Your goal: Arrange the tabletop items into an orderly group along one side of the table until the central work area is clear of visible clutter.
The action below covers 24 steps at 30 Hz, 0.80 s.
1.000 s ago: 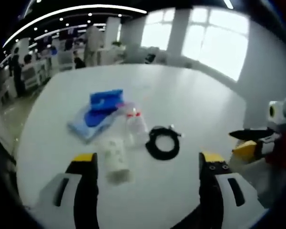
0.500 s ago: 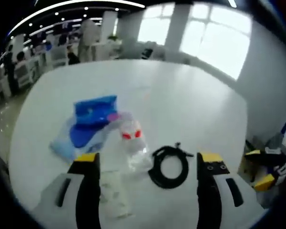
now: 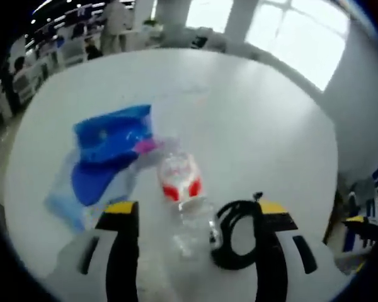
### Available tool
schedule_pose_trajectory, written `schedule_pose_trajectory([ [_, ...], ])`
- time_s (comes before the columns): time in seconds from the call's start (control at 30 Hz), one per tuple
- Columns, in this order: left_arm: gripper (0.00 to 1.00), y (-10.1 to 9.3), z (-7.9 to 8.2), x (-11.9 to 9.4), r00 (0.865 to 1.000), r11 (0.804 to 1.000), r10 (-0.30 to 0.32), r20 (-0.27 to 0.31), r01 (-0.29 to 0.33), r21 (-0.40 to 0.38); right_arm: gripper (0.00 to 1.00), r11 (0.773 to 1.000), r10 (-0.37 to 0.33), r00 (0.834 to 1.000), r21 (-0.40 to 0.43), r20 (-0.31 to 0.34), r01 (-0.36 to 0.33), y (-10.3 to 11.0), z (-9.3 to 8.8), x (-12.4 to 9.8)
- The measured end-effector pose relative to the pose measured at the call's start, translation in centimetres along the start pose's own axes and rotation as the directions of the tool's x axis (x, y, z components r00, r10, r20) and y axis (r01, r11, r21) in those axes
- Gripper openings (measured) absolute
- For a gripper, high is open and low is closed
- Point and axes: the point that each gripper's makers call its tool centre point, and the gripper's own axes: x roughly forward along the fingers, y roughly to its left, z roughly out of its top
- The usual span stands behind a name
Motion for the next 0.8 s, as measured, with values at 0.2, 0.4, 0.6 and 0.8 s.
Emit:
schedule_pose_trajectory([
  [0.2,0.65,0.6,1.1,1.9,0.999,1.000,0.013,-0.036,-0.014,-0.015,0.70,1.000,-0.008,1.000,0.007,-0.007,0.008,-0.2,-0.1,0.1],
  [0.4,0.60,0.4,0.7,3.3,0.995,0.998,-0.005,-0.099,-0.002,-0.067,0.70,1.000,-0.009,1.000,0.008,-0.008,0.009,-0.4,-0.2,0.1],
  [0.6,0.53,-0.6,-0.4,4.2,0.986,0.998,0.009,-0.164,-0.019,-0.056,0.70,1.000,-0.008,1.000,0.015,-0.018,0.008,-0.4,-0.4,0.2],
  [0.8,0.44,-0.1,-0.7,4.8,0.971,0.997,0.077,-0.225,-0.078,0.004,0.70,1.000,-0.009,1.000,0.022,-0.019,0.009,-0.5,-0.4,0.1],
])
